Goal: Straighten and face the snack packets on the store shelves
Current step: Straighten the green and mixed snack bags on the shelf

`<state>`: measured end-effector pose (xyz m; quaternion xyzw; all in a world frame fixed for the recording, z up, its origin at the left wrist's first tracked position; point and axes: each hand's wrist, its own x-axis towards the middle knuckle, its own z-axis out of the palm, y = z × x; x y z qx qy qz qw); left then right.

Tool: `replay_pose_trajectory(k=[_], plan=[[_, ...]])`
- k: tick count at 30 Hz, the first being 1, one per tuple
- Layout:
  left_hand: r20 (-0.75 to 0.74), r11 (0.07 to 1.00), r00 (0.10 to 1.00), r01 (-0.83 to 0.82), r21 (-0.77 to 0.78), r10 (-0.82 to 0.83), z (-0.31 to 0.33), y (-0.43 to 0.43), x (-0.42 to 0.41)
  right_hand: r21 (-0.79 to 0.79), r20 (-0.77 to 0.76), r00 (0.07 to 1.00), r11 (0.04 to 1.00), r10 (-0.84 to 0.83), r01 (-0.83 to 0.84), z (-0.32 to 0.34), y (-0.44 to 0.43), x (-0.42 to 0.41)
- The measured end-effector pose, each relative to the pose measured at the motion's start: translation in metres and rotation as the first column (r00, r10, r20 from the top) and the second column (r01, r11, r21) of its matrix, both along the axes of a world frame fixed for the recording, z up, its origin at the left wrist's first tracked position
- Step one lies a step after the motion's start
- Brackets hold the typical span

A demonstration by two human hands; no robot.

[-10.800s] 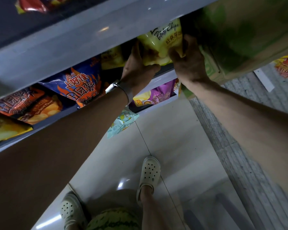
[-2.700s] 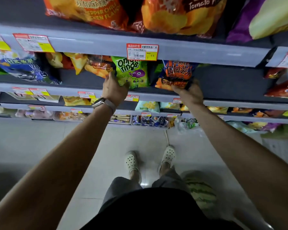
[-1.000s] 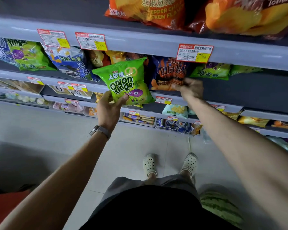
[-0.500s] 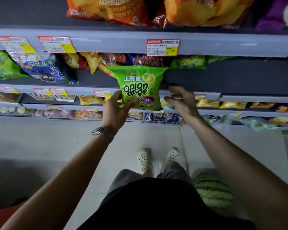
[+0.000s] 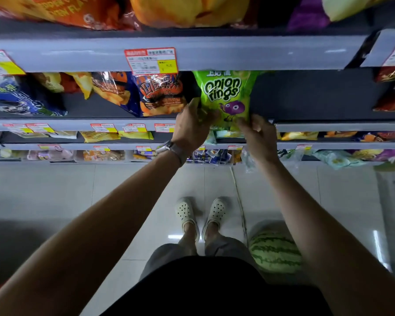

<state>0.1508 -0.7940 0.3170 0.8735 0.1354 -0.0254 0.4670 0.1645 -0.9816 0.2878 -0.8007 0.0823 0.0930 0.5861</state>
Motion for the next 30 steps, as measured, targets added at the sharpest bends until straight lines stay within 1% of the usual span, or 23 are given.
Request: replay_pose_trajectory(k=[2, 5, 7, 9, 13, 15, 17, 20, 24, 26, 28, 30], plan=[[0.006, 0.999, 0.999, 0.039, 0.038, -0.039, -0.003, -0.008, 0.017, -0.046, -0.005, 1.000, 0.999, -0.023, 0.023, -0.002, -0.006, 0.020], [-0.055, 0.996, 0.997, 0.054, 0.078, -0.050, -0.009, -0.021, 0.035, -0.114, -0.009, 1.000, 0.993, 0.007, -0.008, -0.008, -0.013, 0.046], [-0.089, 0.999, 0.996, 0.032, 0.028, -0.029, -0.015, -0.028, 0.043, -0.137, -0.018, 0.999, 0.990, 0.035, -0.037, -0.011, -0.017, 0.058], [-0.089, 1.000, 0.996, 0.010, -0.027, -0.012, -0.024, -0.031, 0.048, -0.133, -0.029, 0.998, 0.990, 0.051, -0.055, -0.015, -0.020, 0.067], [-0.112, 0.996, 0.993, -0.045, -0.076, 0.037, -0.077, -0.021, 0.052, -0.126, -0.057, 0.994, 0.987, 0.092, -0.099, -0.017, -0.025, 0.074], [-0.122, 0.994, 0.991, -0.066, -0.082, 0.056, -0.071, -0.023, 0.045, -0.131, -0.057, 0.991, 0.983, 0.118, -0.125, -0.018, -0.027, 0.072], [-0.139, 0.994, 0.989, -0.071, -0.081, 0.059, -0.062, -0.025, 0.041, -0.169, -0.045, 0.989, 0.974, 0.143, -0.149, -0.017, -0.028, 0.070], [-0.201, 0.996, 0.978, -0.062, -0.064, 0.048, -0.056, -0.023, 0.034, -0.194, -0.054, 0.988, 0.969, 0.147, -0.155, -0.013, -0.029, 0.067], [-0.314, 1.000, 0.949, -0.001, 0.015, 0.005, -0.011, -0.029, 0.015, -0.235, -0.042, 0.988, 0.959, 0.151, -0.157, -0.014, -0.033, 0.062], [-0.323, 0.995, 0.946, 0.057, 0.086, -0.027, 0.005, -0.030, 0.006, -0.268, -0.038, 0.989, 0.952, 0.142, -0.147, -0.014, -0.033, 0.057], [-0.315, 0.974, 0.948, 0.113, 0.197, -0.047, 0.013, -0.029, -0.004, -0.269, -0.054, 0.994, 0.957, 0.099, -0.109, -0.010, -0.032, 0.051], [-0.313, 0.957, 0.948, 0.133, 0.256, -0.048, 0.018, -0.026, -0.015, -0.271, -0.050, 0.997, 0.960, 0.059, -0.071, -0.004, -0.032, 0.042]])
